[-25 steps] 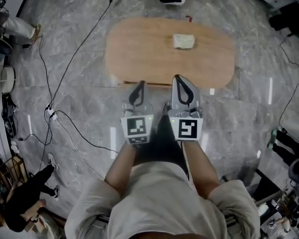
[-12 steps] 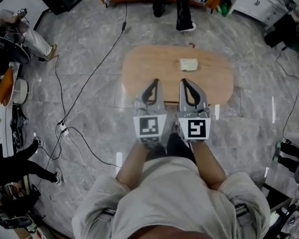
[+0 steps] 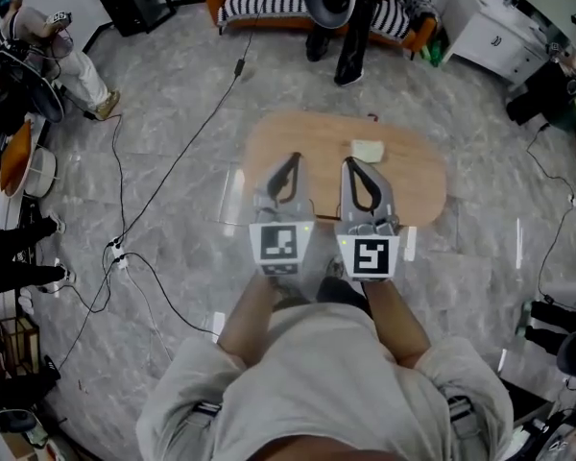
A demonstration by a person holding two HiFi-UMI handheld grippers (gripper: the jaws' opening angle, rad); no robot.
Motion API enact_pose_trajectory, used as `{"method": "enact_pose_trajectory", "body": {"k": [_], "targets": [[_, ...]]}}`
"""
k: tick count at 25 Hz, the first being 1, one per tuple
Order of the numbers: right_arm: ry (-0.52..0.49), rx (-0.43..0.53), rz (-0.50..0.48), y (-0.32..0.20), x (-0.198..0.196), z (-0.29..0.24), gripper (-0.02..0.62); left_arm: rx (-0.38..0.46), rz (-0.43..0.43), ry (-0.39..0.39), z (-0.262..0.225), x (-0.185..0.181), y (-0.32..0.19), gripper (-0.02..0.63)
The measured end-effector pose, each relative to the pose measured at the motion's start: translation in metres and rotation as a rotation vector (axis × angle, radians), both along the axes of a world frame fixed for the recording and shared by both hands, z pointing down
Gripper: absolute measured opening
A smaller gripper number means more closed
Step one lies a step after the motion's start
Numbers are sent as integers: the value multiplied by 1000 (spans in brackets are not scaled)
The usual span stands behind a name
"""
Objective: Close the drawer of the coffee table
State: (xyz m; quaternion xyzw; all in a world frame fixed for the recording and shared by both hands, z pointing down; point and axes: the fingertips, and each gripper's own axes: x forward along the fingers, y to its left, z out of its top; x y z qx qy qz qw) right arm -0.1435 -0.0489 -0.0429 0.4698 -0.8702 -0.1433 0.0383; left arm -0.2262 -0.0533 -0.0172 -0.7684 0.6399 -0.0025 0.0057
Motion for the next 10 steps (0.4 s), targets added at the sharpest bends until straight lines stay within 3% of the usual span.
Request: {"method": "enact_pose_trajectory", "body": {"k": [10], "targets": [[34, 22, 13, 9, -14, -3, 6, 3, 11, -2, 2, -16, 10, 17]]}}
